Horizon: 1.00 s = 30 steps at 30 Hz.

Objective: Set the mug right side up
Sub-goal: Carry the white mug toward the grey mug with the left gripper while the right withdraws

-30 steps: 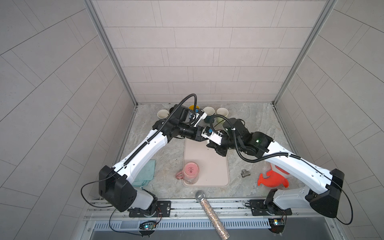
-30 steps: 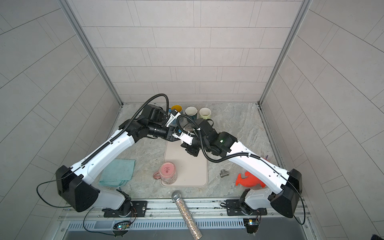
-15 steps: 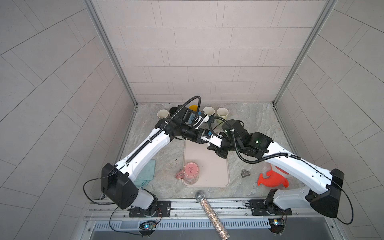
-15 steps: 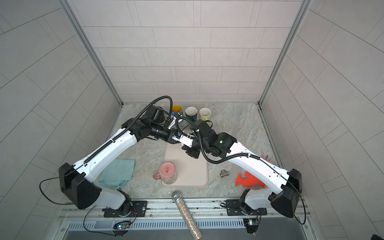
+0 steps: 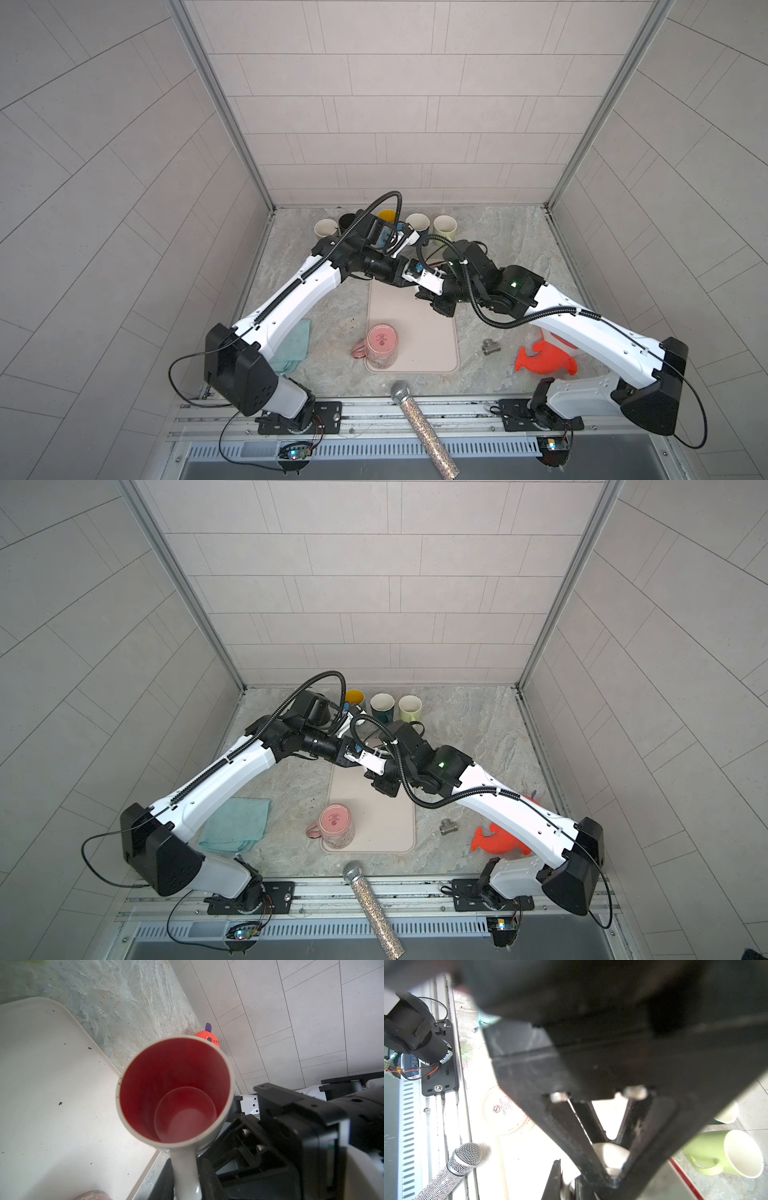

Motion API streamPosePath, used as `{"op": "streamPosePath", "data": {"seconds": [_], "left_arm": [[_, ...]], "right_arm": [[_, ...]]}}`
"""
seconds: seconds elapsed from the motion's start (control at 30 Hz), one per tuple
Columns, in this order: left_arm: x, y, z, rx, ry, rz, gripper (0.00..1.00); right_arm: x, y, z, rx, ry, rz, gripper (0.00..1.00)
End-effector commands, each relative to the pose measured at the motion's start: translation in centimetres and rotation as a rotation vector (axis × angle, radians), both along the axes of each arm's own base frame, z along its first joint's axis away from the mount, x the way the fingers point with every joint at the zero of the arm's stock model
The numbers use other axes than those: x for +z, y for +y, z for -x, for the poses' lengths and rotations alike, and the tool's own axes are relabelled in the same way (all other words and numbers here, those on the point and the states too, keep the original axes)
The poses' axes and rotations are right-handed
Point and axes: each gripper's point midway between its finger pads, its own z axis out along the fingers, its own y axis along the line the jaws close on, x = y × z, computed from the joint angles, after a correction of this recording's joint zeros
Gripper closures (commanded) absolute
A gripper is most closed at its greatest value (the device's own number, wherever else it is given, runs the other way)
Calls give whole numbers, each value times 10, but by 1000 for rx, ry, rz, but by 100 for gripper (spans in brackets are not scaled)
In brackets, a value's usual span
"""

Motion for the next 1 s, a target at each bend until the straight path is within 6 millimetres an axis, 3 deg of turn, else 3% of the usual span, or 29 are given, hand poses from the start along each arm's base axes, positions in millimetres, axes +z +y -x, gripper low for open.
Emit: {"op": "streamPosePath", "data": {"seconds": [0.0, 0.4, 0.57, 0.97], "left_arm": [[-12, -5, 21, -69, 45, -29, 100], [-12, -6, 7, 5, -2, -11, 100], [-22, -8, 2, 12, 8, -30, 100], [-50, -15, -16, 25, 41, -75, 100]], "right_arm": [[57, 17, -22, -3, -214, -148, 100], [42, 10, -33, -87, -225, -144, 100], [30, 7, -37, -119, -220, -132, 99], [12, 3, -44, -157, -208, -99, 87]]}}
